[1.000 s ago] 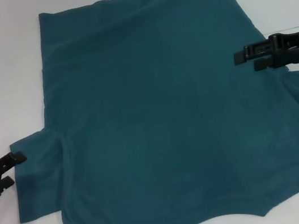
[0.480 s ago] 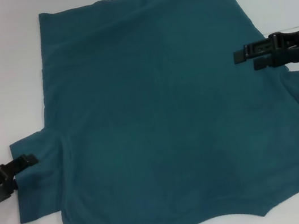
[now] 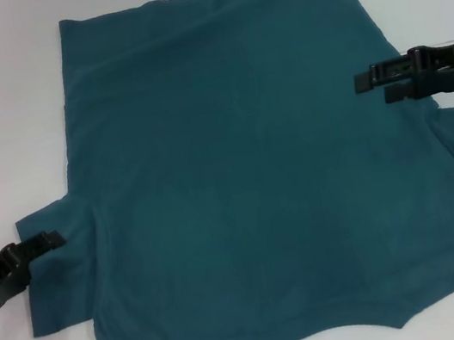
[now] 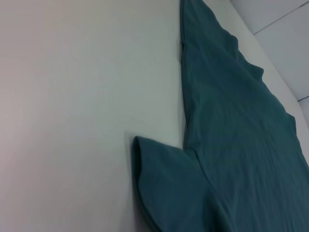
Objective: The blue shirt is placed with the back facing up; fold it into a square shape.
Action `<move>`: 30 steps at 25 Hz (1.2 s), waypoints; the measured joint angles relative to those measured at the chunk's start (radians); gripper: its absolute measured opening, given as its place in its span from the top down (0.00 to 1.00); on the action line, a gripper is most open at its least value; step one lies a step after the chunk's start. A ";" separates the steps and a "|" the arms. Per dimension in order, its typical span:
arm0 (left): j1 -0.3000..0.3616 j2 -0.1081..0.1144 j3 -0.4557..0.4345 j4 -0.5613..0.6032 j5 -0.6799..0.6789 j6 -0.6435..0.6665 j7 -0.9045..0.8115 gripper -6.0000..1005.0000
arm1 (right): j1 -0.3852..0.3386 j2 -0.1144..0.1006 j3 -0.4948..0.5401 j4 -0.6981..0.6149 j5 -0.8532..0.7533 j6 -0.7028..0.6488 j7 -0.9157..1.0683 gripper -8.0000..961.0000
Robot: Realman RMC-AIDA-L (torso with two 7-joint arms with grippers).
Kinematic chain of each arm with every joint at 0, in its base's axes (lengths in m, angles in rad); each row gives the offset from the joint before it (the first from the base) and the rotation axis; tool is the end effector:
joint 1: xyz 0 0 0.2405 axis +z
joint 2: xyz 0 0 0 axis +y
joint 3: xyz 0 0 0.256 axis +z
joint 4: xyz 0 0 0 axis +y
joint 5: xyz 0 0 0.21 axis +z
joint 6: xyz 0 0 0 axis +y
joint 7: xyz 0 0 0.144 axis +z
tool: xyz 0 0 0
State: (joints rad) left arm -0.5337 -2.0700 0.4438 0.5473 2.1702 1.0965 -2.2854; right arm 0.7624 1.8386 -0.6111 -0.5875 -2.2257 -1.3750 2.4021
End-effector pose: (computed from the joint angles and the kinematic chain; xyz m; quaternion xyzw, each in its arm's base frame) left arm -0.3452 0.3557 0.0122 -0.6258 -0.6916 -0.2690 0.2401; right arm 0.2598 0.4229 0.0934 -0.7683 0.5865 0.1894 0.1728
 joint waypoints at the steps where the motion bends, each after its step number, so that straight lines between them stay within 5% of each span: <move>1: 0.000 0.000 0.002 0.001 0.002 0.000 -0.001 0.18 | 0.000 0.000 0.000 0.000 0.000 0.000 0.000 0.15; 3: -0.002 0.000 0.004 0.001 0.005 0.000 -0.001 0.20 | 0.000 0.001 0.000 0.000 0.000 0.000 0.000 0.15; 14: -0.005 0.002 0.012 0.011 0.006 0.006 0.020 0.64 | 0.000 0.000 0.001 -0.002 0.000 0.001 0.000 0.15; 15: -0.004 0.001 0.021 0.022 0.006 0.008 0.021 0.83 | 0.000 0.000 0.001 -0.002 0.000 0.002 0.000 0.15; 25: -0.008 0.002 0.141 0.134 0.050 0.017 0.018 0.96 | -0.001 0.001 0.001 -0.003 0.000 0.002 0.000 0.15; 30: 0.011 -0.020 0.194 0.235 0.077 -0.005 0.032 0.99 | -0.001 0.000 0.001 -0.003 0.000 0.002 0.000 0.15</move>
State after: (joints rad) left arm -0.5226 -2.0903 0.6377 0.7828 2.2473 1.0911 -2.2533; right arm 0.7619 1.8387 -0.6105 -0.5909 -2.2258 -1.3726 2.4021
